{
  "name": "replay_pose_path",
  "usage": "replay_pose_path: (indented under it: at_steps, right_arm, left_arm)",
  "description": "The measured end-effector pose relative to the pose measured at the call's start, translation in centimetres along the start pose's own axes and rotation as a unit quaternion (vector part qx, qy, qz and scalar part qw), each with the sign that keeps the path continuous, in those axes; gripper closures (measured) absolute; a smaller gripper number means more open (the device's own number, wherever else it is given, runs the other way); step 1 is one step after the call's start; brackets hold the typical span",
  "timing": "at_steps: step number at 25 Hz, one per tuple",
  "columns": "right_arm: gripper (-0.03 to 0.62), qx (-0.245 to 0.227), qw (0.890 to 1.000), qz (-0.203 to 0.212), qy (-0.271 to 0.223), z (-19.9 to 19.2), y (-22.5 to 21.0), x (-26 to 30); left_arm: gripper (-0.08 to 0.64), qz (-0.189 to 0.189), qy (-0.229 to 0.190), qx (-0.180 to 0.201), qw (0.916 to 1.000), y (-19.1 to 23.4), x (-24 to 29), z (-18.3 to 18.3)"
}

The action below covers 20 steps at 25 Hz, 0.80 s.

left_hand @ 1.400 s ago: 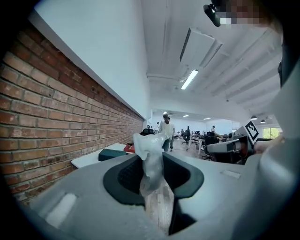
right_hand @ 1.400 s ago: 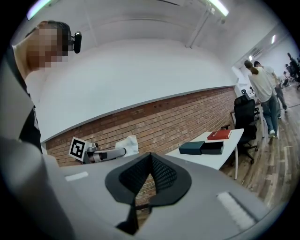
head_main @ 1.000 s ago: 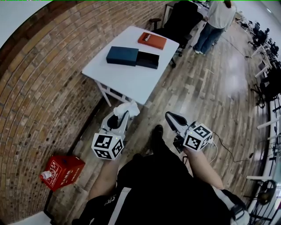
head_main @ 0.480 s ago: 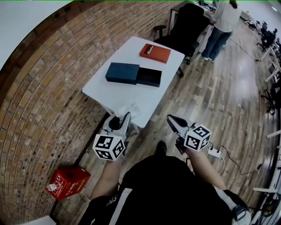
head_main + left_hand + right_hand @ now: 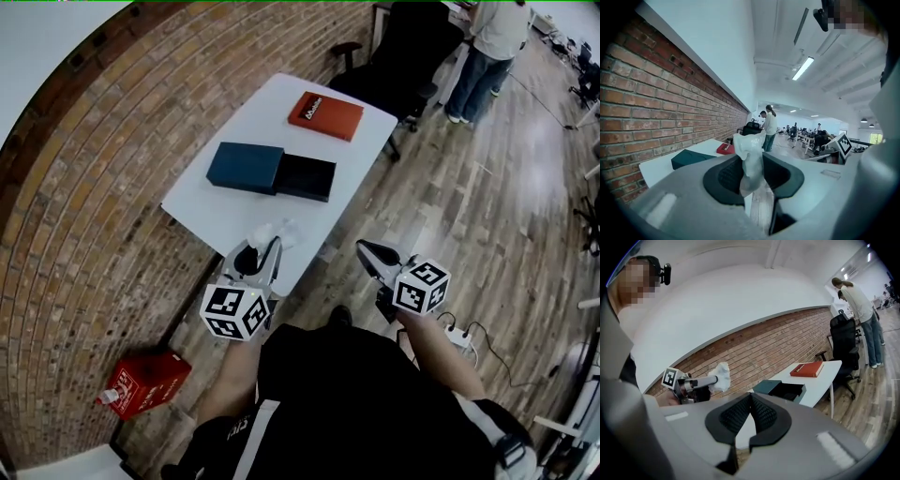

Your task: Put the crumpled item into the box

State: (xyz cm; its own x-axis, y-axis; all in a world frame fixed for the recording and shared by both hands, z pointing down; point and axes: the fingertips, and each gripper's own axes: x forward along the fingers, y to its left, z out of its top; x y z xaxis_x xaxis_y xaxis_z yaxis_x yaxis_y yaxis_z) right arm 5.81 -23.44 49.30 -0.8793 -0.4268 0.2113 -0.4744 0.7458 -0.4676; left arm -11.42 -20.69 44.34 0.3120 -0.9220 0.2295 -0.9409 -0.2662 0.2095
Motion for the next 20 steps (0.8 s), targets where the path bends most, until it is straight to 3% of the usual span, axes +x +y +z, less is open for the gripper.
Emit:
replay_pose_path:
  at_steps: [7, 12, 20]
  right_arm:
    - [0.592, 0.036, 0.999, -0.010, -0.007, 0.6, -3.8, 0.3]
    - [0.592, 0.054, 0.998, -0.018, 0.002, 0.4, -5.3, 2.0]
    - [0.592, 0.054, 0.997, -0.051, -0.006, 3.8, -8.4, 6.2]
  left_arm:
    - [0.446, -0.006, 0.020, 0.001, 0.9998, -0.5, 3.4, -0.2]
    - [0.446, -0.007, 0.027, 0.004, 0.9996, 1.7, 5.7, 0.2]
    - [0.446, -0.033, 0.042, 0.004, 0.9986, 6.1, 10.5, 1.5]
